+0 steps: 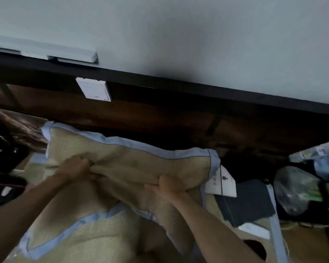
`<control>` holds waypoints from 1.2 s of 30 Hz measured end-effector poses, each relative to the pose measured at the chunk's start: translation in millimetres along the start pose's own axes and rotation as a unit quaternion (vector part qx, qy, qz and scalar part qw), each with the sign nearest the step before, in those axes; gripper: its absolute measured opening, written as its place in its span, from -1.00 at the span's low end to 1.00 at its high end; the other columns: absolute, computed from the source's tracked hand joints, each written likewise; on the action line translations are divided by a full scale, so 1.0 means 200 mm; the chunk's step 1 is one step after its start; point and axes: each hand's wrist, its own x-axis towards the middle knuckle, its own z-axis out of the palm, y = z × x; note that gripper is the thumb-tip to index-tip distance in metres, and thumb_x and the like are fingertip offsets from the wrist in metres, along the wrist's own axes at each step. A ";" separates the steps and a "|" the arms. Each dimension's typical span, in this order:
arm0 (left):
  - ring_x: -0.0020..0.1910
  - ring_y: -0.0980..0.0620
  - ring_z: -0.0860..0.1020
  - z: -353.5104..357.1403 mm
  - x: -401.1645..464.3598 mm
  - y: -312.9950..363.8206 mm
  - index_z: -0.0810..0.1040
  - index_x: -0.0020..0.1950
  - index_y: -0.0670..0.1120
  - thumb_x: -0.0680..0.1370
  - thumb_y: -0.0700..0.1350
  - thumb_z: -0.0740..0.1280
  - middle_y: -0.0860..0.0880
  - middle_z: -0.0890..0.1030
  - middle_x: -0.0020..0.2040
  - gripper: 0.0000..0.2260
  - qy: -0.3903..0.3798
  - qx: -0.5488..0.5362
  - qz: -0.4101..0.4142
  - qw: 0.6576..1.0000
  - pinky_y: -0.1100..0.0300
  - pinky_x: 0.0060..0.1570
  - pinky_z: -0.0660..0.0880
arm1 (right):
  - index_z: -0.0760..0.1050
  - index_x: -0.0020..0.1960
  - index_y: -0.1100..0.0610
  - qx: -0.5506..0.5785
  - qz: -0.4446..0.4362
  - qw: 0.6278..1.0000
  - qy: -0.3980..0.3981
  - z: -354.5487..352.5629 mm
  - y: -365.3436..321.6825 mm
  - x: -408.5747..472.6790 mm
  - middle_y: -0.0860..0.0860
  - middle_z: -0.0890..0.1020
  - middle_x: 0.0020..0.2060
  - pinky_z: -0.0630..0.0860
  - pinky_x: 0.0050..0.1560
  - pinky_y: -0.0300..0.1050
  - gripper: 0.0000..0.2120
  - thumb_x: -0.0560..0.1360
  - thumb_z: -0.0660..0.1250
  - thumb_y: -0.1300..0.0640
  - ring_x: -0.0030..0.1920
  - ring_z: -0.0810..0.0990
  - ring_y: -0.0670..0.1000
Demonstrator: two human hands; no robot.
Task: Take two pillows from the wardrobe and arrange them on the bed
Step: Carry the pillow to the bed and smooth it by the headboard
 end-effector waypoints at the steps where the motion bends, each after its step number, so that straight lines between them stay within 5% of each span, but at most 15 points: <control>1: 0.25 -0.04 0.54 0.00 0.06 0.01 0.58 0.31 0.08 0.54 0.32 0.30 -0.04 0.60 0.27 -0.53 0.000 0.013 0.017 1.000 0.14 0.17 0.47 | 0.37 -0.37 0.08 -0.023 0.010 1.000 0.018 0.02 0.04 0.04 -0.04 0.42 -0.49 0.26 -0.43 -0.17 -0.40 0.54 0.27 -0.41 -0.46 0.39 -0.04; 7: 0.12 -0.01 0.59 0.12 0.34 0.04 0.62 0.17 0.04 0.43 0.48 0.26 -0.01 0.65 0.16 -0.40 0.008 -0.027 0.015 0.999 0.10 0.13 0.49 | 0.56 -0.04 0.14 -0.136 -0.019 0.987 0.080 0.07 0.14 0.33 0.04 0.68 -0.22 0.43 -0.27 -0.12 -0.43 0.58 0.21 -0.39 -0.30 0.56 -0.01; 13: -0.14 0.08 0.51 0.43 0.45 0.07 0.61 0.03 -0.01 0.27 0.58 0.23 -0.02 0.67 0.00 -0.28 -0.034 -0.050 -0.039 0.997 0.15 -0.08 0.41 | 0.50 0.11 0.13 -0.149 -0.023 0.987 0.061 0.31 0.29 0.45 0.00 0.61 -0.18 0.47 -0.20 -0.11 -0.30 0.46 0.25 -0.52 -0.21 0.63 0.01; 17: 0.01 0.01 0.55 0.45 0.49 0.12 0.58 0.15 0.01 0.24 0.55 0.37 -0.01 0.61 0.12 -0.26 -0.054 -0.006 -0.056 0.997 0.10 -0.02 0.46 | 0.44 0.27 0.15 -0.099 -0.024 0.993 0.060 0.44 0.37 0.44 0.05 0.61 0.06 0.57 0.09 -0.01 -0.17 0.39 0.28 -0.56 0.04 0.63 0.08; 21: 0.20 -0.05 0.56 0.48 0.46 0.24 0.52 0.27 0.04 0.37 0.38 0.44 0.01 0.57 0.25 -0.39 -0.035 0.045 -0.071 0.996 0.03 0.13 0.51 | 0.49 -0.05 0.09 -0.122 -0.059 0.989 0.065 0.46 0.36 0.43 -0.03 0.59 -0.26 0.57 -0.18 -0.08 -0.37 0.48 0.22 -0.51 -0.23 0.63 0.01; 23: 0.39 -0.08 0.44 0.49 0.44 0.28 0.44 0.41 0.05 0.54 0.23 0.37 -0.04 0.45 0.43 -0.50 -0.052 0.052 -0.053 0.996 -0.05 0.29 0.47 | 0.37 -0.28 0.04 -0.125 -0.086 0.985 0.079 0.43 0.35 0.41 -0.08 0.44 -0.46 0.41 -0.38 -0.14 -0.42 0.53 0.19 -0.47 -0.43 0.51 -0.04; 26: 0.53 -0.07 0.26 0.42 0.37 0.28 0.25 0.55 0.14 0.63 0.19 0.23 -0.02 0.24 0.58 -0.50 -0.103 0.075 -0.052 0.990 -0.04 0.37 0.39 | 0.32 -0.35 0.01 -0.069 -0.125 0.985 0.101 0.38 0.32 0.35 -0.10 0.40 -0.52 0.23 -0.48 -0.18 -0.44 0.56 0.22 -0.42 -0.53 0.36 -0.11; 30: 0.40 -0.01 0.43 0.27 0.30 0.24 0.38 0.47 0.14 0.61 0.20 0.28 0.03 0.46 0.43 -0.55 -0.183 0.081 -0.047 0.979 0.06 0.30 0.45 | 0.55 -0.22 0.10 0.005 -0.137 0.986 0.095 0.34 0.26 0.27 -0.02 0.57 -0.45 0.50 -0.41 -0.08 -0.43 0.55 0.24 -0.41 -0.47 0.52 -0.03; 33: 0.14 0.06 0.57 0.22 0.30 0.22 0.56 0.29 0.07 0.56 0.13 0.39 0.07 0.63 0.16 -0.67 -0.243 0.035 -0.041 0.968 0.13 0.21 0.48 | 0.58 -0.20 0.07 0.034 -0.139 0.984 0.102 0.34 0.26 0.24 -0.04 0.57 -0.46 0.49 -0.44 -0.09 -0.41 0.51 0.19 -0.46 -0.50 0.50 -0.04; 36: 0.12 0.06 0.56 0.24 0.36 0.22 0.57 0.28 0.08 0.52 0.12 0.44 0.08 0.63 0.14 -0.64 -0.255 0.021 -0.050 0.965 0.14 0.17 0.47 | 0.56 -0.23 0.10 0.049 -0.131 0.988 0.060 0.35 0.30 0.33 -0.03 0.55 -0.46 0.46 -0.45 -0.12 -0.40 0.50 0.24 -0.45 -0.51 0.47 -0.02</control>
